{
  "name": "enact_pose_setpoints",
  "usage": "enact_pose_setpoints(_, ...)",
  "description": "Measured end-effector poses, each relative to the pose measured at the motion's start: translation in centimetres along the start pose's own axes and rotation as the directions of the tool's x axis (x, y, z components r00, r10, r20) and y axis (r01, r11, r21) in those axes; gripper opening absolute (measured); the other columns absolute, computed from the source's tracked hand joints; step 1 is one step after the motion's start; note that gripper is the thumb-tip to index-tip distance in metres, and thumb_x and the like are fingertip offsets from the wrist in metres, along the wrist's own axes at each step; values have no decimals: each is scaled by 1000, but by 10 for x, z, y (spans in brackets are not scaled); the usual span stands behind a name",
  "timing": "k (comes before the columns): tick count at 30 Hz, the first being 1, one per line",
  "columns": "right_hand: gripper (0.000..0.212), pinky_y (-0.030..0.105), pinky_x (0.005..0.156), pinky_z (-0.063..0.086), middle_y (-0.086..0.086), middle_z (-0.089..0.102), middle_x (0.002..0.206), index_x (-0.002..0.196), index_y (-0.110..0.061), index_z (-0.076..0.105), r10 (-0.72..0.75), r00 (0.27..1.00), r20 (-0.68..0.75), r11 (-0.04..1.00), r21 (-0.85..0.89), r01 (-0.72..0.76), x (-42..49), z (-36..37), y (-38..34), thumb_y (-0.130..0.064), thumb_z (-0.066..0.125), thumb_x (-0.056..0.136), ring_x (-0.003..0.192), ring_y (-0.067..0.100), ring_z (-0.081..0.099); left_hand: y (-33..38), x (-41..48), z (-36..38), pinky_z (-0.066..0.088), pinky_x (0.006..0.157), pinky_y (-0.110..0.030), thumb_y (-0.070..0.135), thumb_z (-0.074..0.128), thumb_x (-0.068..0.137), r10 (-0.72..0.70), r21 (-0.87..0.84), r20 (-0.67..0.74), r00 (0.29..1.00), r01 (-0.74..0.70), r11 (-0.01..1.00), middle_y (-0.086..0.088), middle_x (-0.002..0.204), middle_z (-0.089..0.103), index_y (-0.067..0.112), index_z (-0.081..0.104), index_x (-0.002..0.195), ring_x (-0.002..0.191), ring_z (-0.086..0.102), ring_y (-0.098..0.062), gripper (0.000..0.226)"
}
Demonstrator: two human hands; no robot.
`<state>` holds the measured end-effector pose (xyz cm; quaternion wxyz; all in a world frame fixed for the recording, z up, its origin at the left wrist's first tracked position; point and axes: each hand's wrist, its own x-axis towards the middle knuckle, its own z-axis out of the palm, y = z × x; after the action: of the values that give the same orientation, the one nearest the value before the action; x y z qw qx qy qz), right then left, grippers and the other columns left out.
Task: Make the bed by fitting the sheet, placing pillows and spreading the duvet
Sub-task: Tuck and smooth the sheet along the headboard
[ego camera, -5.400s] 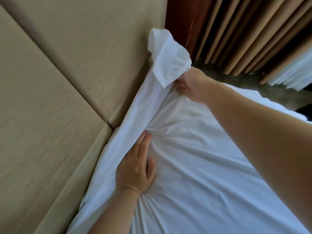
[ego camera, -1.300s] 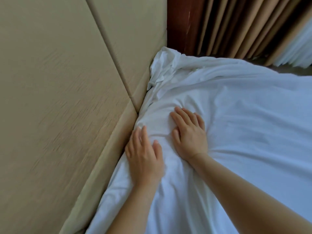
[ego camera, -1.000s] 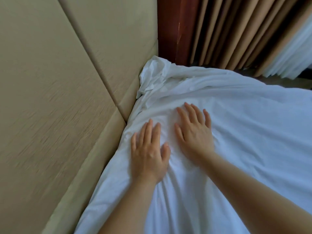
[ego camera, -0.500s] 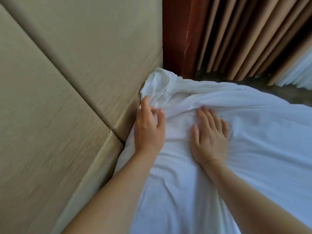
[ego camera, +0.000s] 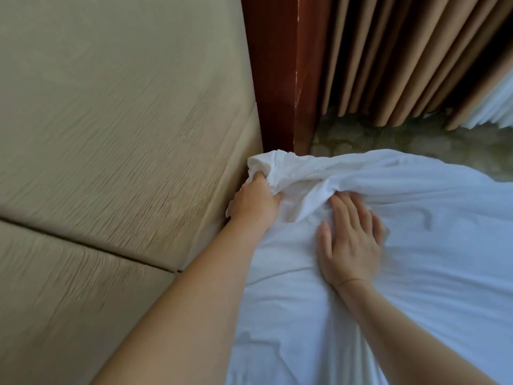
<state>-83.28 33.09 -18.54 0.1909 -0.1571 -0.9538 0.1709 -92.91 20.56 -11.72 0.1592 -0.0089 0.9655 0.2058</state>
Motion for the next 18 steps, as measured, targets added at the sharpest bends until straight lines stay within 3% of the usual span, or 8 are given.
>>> enact_pose_setpoints(3, 56, 37, 107, 19, 1, 51, 138, 131, -16, 49, 10, 1000, 11, 1000, 0, -10, 4, 3, 0, -38, 34, 82, 134, 17, 29, -6, 7, -2, 46, 90, -42, 18, 41, 93, 19, -67, -50, 999, -22, 997, -13, 123, 57, 14, 47, 127, 111, 54, -37, 35)
enact_pose_setpoints(11, 59, 39, 109, 19, 2, 49, 140, 133, -15, 49, -14, 999, 34, 1000, -18, 15, 16, 3, -1, -38, 34, 81, 134, 21, 34, -4, 9, -6, 57, 73, -47, 15, 31, 82, -46, -437, -371, 928, -131, 890, -19, 88, 69, 23, 47, 126, 77, 68, -39, 47)
enact_pose_setpoints(13, 60, 39, 108, 19, 2, 49, 141, 134, -15, 49, -12, 999, 46, 999, -29, 14, 19, 4, -2, -38, 34, 81, 134, 24, 39, -6, 5, -6, 56, 75, -38, 10, 32, 82, -50, -426, -430, 902, -154, 891, -18, 89, 70, 17, 49, 121, 79, 69, -36, 42)
enact_pose_setpoints(15, 59, 39, 108, 20, 2, 49, 141, 133, -16, 51, -15, 999, 52, 999, -43, 17, 22, 4, -2, -39, 35, 81, 133, 25, 42, -1, -4, -5, 44, 73, -22, 1, 35, 86, -71, -423, -493, 867, -168, 891, -15, 98, 69, 10, 49, 116, 87, 66, -31, 34)
enact_pose_setpoints(18, 58, 40, 108, 19, 1, 46, 144, 136, -21, 48, -40, 997, 73, 998, -53, 44, 27, 6, -2, -40, 34, 83, 134, 25, 40, 11, -7, 0, 31, 72, -17, 0, 34, 92, -100, -509, -502, 859, -200, 837, -5, 120, 60, 9, 44, 120, 101, 56, -22, 31)
